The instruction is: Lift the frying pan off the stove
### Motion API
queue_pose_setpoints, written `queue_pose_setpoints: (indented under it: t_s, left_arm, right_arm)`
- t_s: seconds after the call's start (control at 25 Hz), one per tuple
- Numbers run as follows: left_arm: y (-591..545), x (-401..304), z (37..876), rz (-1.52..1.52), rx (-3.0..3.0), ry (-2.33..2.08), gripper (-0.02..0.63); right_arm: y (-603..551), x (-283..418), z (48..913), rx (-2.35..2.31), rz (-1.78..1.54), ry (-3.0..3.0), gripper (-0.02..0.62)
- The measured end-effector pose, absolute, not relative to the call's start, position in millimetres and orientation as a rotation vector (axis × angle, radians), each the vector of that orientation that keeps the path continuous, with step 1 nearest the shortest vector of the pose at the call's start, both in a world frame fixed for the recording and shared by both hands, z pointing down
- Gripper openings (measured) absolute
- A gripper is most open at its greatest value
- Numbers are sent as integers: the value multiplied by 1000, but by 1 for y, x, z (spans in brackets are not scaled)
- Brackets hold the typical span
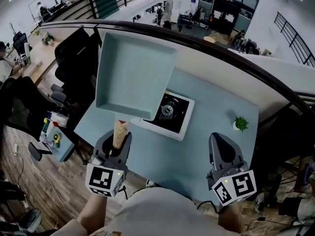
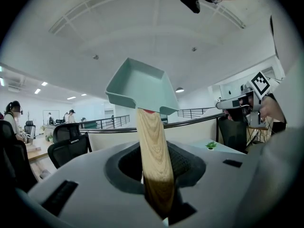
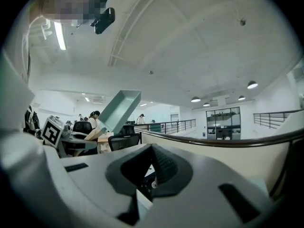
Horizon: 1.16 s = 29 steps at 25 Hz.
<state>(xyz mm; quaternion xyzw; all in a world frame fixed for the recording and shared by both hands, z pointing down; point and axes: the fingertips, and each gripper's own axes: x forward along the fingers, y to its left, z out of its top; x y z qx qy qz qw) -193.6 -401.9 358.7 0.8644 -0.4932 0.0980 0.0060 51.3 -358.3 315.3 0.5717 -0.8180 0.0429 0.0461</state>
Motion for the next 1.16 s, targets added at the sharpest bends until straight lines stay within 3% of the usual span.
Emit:
queue_pose_setpoints:
  t_s: [1.16]
  left_arm:
    - [-400, -196, 343, 230, 2705, -1576, 109]
  right_arm:
    - [-358, 36, 321, 1656, 101, -2497, 3]
